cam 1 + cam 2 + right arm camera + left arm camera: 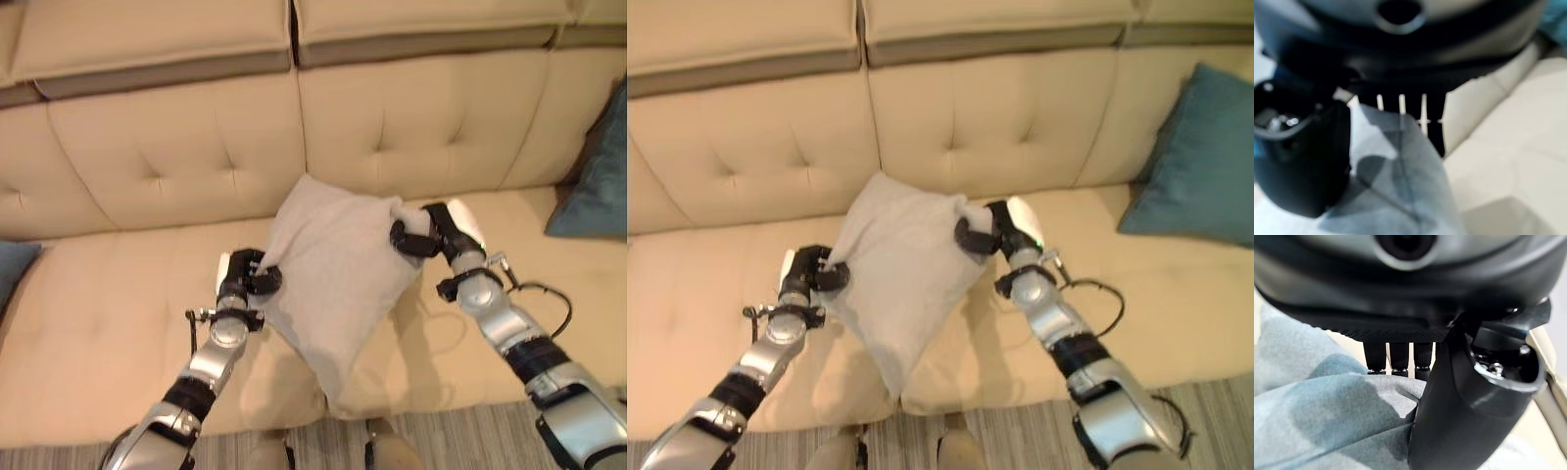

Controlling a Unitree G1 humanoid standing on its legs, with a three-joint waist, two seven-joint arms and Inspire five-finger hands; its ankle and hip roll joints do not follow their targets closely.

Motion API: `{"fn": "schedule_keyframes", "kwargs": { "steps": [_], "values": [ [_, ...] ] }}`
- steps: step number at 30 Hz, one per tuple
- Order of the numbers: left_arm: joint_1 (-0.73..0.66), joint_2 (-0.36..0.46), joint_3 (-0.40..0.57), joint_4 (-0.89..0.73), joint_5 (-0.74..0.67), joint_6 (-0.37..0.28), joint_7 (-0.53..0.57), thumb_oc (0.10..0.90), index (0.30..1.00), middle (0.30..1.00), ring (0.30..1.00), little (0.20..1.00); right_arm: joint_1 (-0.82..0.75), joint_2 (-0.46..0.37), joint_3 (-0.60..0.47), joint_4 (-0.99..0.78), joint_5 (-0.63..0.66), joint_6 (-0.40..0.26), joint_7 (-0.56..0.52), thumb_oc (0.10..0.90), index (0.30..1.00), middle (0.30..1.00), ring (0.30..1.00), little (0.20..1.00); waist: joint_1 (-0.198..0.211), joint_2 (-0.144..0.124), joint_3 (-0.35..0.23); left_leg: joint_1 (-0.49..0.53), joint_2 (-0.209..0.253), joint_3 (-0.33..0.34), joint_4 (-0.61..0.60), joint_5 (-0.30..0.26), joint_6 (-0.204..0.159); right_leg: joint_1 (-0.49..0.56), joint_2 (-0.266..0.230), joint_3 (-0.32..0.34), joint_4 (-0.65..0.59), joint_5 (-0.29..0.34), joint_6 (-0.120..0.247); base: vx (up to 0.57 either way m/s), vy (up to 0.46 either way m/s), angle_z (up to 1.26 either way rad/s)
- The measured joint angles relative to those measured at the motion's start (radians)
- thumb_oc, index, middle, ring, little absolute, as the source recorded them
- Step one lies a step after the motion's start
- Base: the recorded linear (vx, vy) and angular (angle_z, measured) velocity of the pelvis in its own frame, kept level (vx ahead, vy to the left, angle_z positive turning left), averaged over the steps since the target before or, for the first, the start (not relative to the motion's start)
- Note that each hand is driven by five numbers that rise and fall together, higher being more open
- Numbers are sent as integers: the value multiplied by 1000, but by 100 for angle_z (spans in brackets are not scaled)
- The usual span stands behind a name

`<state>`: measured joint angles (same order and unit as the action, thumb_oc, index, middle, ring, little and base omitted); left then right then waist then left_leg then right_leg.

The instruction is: Pick up all the scattered cushions and arrange them neatly on the sofa.

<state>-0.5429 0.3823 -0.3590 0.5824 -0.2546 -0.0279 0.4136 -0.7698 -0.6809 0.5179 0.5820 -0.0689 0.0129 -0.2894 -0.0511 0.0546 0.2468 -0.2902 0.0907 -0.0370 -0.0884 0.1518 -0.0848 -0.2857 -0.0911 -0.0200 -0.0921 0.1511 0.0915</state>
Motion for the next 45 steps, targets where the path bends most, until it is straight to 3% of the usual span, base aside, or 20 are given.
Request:
{"fn": "schedule_keyframes", "kwargs": {
  "steps": [4, 10, 15, 22, 25, 30, 34, 40, 45],
  "values": [
    [-73, 11, -3, 10, -1, 0, 35, 400, 300, 300, 300, 300, -109, -19, 49, 35, -29, 8, -18, 400, 300, 300, 300, 300, 8, 2, 37, -12, 0, 2, 0, 4, -1, -12, 1, 2, 0, 4, -1, -56, -1, -1],
    [-135, 39, -36, 12, -20, -6, 42, 400, 300, 300, 300, 300, -217, -53, 98, 55, -56, 19, -36, 400, 300, 300, 300, 300, 15, -1, 42, -44, -1, 2, 0, 4, -1, -43, -1, 1, 0, 4, -1, -20, -3, 1],
    [-226, 100, -76, 11, -19, -19, 51, 400, 300, 300, 300, 300, -330, -96, 151, 71, -87, 15, -57, 400, 300, 300, 300, 300, 16, -5, 71, -90, 0, 0, 0, 13, -9, -89, 0, 0, 0, 15, -1, -8, -3, 0],
    [-280, 103, -74, -10, 141, -27, 231, 400, 300, 300, 300, 300, -367, -142, 181, 38, -224, -7, -170, 400, 300, 300, 300, 300, 17, -5, 87, -151, 0, 1, 0, 23, -11, -151, 0, 4, 0, 26, -3, 10, -19, -1],
    [-285, 103, -74, -13, 147, -36, 256, 400, 300, 300, 300, 300, -374, -153, 185, 29, -256, -15, -200, 400, 300, 300, 300, 300, 16, -5, 87, -167, 0, 1, 0, 25, -11, -167, 0, 4, 0, 28, -3, 0, 0, 0],
    [-276, 85, -52, -105, 162, -35, 349, 400, 300, 300, 300, 300, -372, -241, 178, -97, -289, 0, -241, 400, 300, 300, 300, 300, 20, -5, 87, -199, -1, -4, 0, 29, -11, -196, 0, -1, 1, 29, -3, 19, -17, 2],
    [-214, 34, 27, -240, 173, -36, 407, 400, 300, 300, 300, 300, -352, -263, 91, -191, -318, 13, -275, 400, 300, 300, 300, 300, 20, -12, 92, -201, -1, -3, 0, 29, -11, -197, -1, -2, 1, 29, -3, 24, -22, 1],
    [-159, -4, 49, -365, 186, -36, 428, 400, 300, 300, 300, 300, -326, -348, 30, -299, -356, 10, -320, 400, 300, 300, 300, 300, 28, -27, 102, -201, 0, -7, 0, 29, -11, -195, -1, -6, 1, 29, -3, 22, -35, 1],
    [-160, -3, 52, -394, 315, -27, 526, 400, 300, 300, 300, 300, -326, -370, 13, -349, -378, -6, -370, 400, 300, 300, 300, 300, 17, -51, 115, -201, -1, -8, 0, 30, -11, -195, 0, -6, 1, 29, -3, 10, -27, 0]
  ]
}}
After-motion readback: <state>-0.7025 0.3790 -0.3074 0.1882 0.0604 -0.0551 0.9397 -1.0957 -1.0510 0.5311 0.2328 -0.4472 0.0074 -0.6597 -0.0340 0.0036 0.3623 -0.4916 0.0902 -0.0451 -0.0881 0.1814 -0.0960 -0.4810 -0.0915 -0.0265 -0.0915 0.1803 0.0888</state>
